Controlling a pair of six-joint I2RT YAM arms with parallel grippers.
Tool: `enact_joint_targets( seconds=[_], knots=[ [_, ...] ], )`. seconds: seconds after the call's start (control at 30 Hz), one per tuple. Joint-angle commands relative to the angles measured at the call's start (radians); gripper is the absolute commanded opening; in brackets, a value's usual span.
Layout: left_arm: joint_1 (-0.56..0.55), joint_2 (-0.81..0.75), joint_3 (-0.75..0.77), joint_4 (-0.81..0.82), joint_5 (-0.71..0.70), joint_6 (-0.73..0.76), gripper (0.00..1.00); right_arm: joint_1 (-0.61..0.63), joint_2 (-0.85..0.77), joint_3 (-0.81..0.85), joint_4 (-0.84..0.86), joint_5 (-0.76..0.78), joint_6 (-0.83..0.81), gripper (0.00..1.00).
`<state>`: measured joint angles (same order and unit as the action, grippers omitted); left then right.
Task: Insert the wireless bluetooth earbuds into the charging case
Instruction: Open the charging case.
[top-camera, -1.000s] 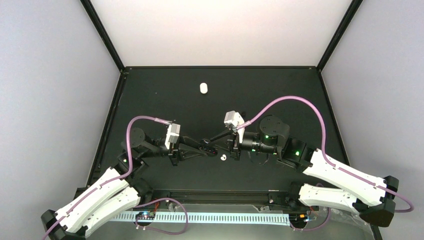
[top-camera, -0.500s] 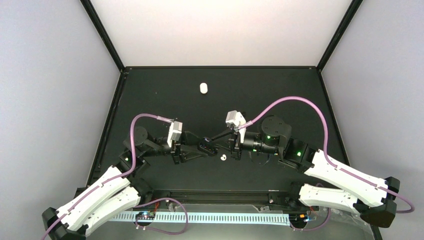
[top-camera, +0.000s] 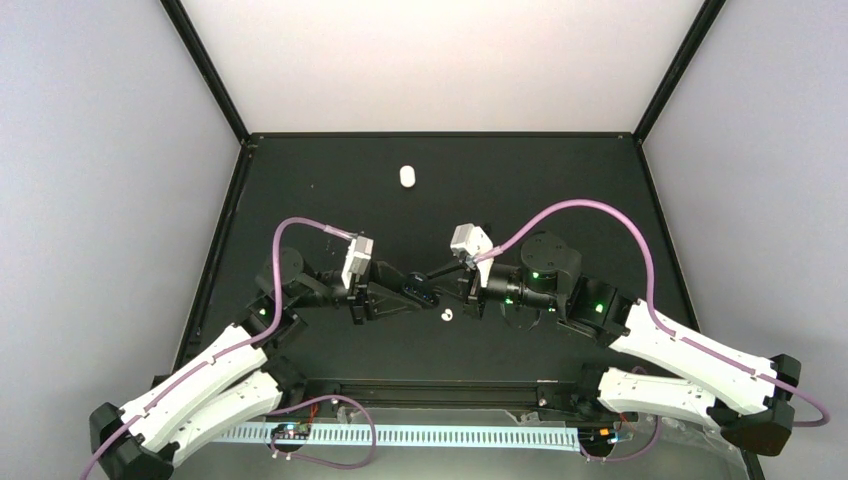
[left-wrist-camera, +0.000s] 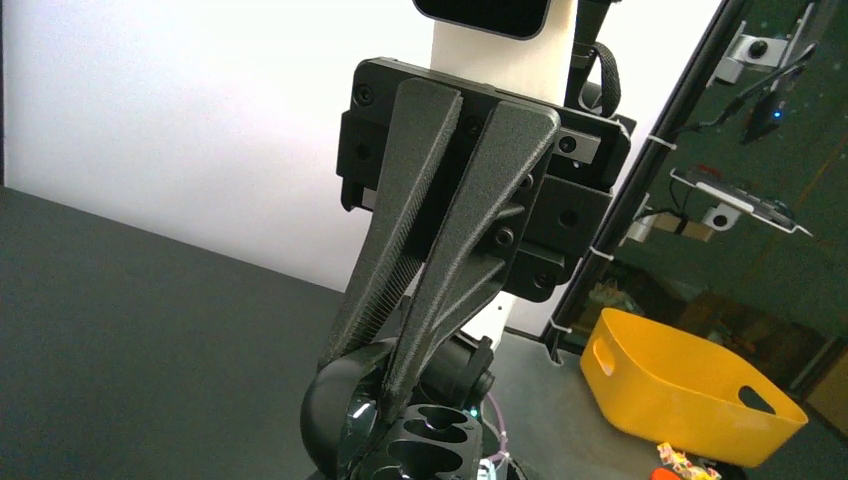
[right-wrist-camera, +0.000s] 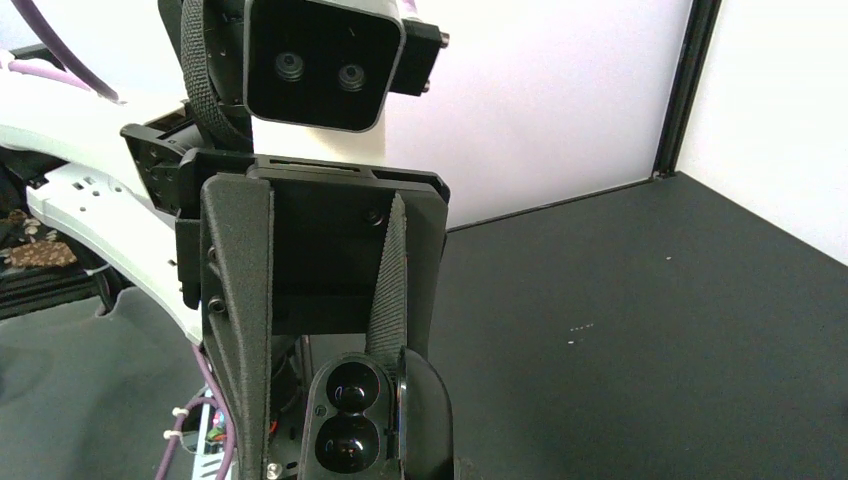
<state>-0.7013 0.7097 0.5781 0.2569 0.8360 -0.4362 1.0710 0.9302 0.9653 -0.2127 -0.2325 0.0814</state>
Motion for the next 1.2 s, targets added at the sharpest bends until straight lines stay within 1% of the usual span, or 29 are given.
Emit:
enact_joint_targets(
  seconds=[0.0,0.27,0.37,0.47,0.5,0.57,0.6,0.7,0.73,0.93,1.17],
  knots=[
    [-0.004,0.02,0.014,0.055,0.05,-0.037,0.38,-0.002,-0.022,0.026,0.0,0.027,-0.03,0.07],
    [-0.004,0.039,0.012,0.063,0.058,-0.037,0.31,-0.002,-0.03,0.021,0.003,0.027,-0.032,0.07],
    [-0.004,0.04,0.012,0.066,0.057,-0.037,0.27,-0.003,-0.03,0.02,0.005,0.024,-0.032,0.07],
    [-0.004,0.04,0.012,0.07,0.055,-0.038,0.26,-0.001,-0.03,0.018,0.007,0.023,-0.032,0.07],
    [-0.003,0.041,0.012,0.07,0.054,-0.04,0.28,-0.001,-0.03,0.017,0.007,0.022,-0.031,0.07],
    [-0.004,0.04,0.012,0.065,0.046,-0.042,0.41,-0.002,-0.03,0.017,0.007,0.022,-0.031,0.08],
    [-0.003,0.042,0.012,0.063,0.042,-0.042,0.43,-0.002,-0.031,0.017,0.008,0.022,-0.031,0.08],
    [-0.003,0.043,0.012,0.062,0.042,-0.043,0.45,-0.001,-0.033,0.016,0.007,0.022,-0.031,0.08],
    [-0.004,0.044,0.012,0.062,0.041,-0.044,0.45,-0.002,-0.033,0.017,0.008,0.022,-0.031,0.08],
    [-0.003,0.049,0.008,0.083,0.046,-0.054,0.31,-0.001,-0.035,0.015,0.01,0.019,-0.03,0.08],
    [-0.004,0.051,0.008,0.098,0.048,-0.06,0.26,-0.001,-0.038,0.015,0.01,0.015,-0.029,0.08]
  ],
)
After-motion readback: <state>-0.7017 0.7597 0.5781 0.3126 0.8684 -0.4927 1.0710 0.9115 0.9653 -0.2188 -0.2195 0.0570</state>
